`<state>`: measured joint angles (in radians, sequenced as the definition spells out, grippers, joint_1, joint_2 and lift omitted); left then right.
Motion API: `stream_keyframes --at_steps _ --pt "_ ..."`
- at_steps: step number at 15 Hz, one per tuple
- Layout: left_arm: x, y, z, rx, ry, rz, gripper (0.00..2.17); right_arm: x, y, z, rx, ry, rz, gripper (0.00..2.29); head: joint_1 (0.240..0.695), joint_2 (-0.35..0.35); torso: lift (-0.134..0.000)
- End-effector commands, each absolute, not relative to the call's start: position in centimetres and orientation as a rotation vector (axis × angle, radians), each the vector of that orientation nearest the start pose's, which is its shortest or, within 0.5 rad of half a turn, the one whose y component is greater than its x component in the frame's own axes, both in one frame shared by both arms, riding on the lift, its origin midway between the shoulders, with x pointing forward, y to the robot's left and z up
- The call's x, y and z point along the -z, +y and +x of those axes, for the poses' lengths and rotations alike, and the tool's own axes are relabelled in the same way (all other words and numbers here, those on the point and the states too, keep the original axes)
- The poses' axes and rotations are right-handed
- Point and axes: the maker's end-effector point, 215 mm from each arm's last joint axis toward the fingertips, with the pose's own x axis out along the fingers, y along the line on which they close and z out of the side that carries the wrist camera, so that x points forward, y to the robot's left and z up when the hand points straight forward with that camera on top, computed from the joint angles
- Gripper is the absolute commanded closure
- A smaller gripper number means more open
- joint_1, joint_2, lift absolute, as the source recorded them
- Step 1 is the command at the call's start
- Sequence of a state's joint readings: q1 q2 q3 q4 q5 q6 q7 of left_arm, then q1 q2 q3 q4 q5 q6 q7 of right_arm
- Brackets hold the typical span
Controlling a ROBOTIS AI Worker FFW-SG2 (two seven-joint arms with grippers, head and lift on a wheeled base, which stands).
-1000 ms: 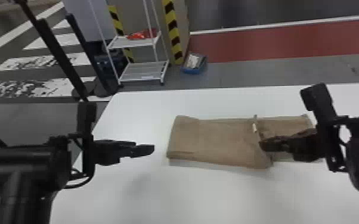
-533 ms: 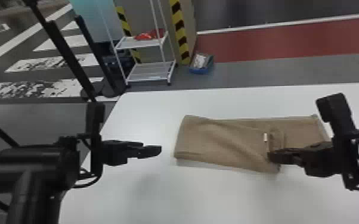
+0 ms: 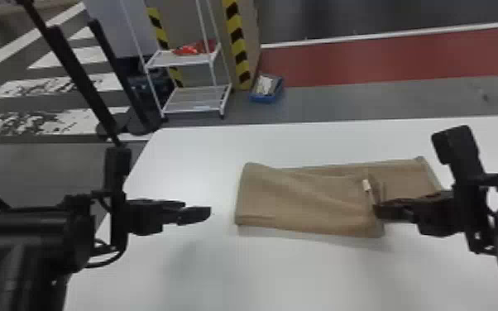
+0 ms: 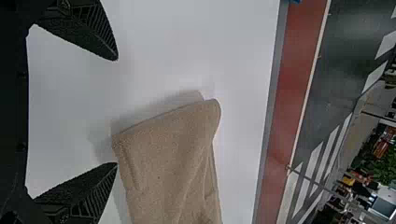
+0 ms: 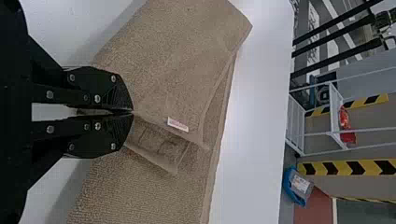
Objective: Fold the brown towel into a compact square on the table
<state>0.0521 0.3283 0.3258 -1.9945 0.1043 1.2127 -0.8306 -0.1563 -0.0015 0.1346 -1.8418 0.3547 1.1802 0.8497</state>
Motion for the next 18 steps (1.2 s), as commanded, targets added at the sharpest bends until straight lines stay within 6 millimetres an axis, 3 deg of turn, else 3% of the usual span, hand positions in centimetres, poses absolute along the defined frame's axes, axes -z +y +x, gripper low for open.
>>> stream_keyframes --at_steps 1,2,3,6,8,12,18 --pt "39.7 32.6 46.2 0.437 0.749 -0.197 0.08 43.1 -9.8 50.5 -0.635 0.829 -0.005 0.92 0.695 0.264 -0.123" --pt "39.8 32.6 46.2 0.437 0.749 -0.194 0.08 43.2 -9.8 50.6 -0.633 0.831 -0.007 0.74 0.695 0.26 -0.123" --pt "39.9 32.5 46.2 0.439 0.752 -0.197 0.08 43.2 -9.9 50.5 -0.632 0.834 -0.005 0.73 0.695 0.258 -0.123" --pt "39.9 32.5 46.5 0.437 0.75 -0.196 0.08 42.7 -10.5 51.1 -0.619 0.823 0.003 0.4 0.695 0.254 -0.123" --pt "40.0 32.5 46.5 0.438 0.751 -0.197 0.08 42.5 -11.1 51.9 -0.602 0.822 0.002 0.39 0.695 0.248 -0.123" --pt "40.2 32.7 46.6 0.436 0.749 -0.193 0.08 44.1 -11.5 53.0 -0.584 0.85 -0.034 0.39 0.695 0.233 -0.123" --pt "40.2 33.0 46.6 0.434 0.747 -0.189 0.08 44.1 -10.2 53.6 -0.624 0.823 -0.059 0.39 0.695 0.239 -0.123"
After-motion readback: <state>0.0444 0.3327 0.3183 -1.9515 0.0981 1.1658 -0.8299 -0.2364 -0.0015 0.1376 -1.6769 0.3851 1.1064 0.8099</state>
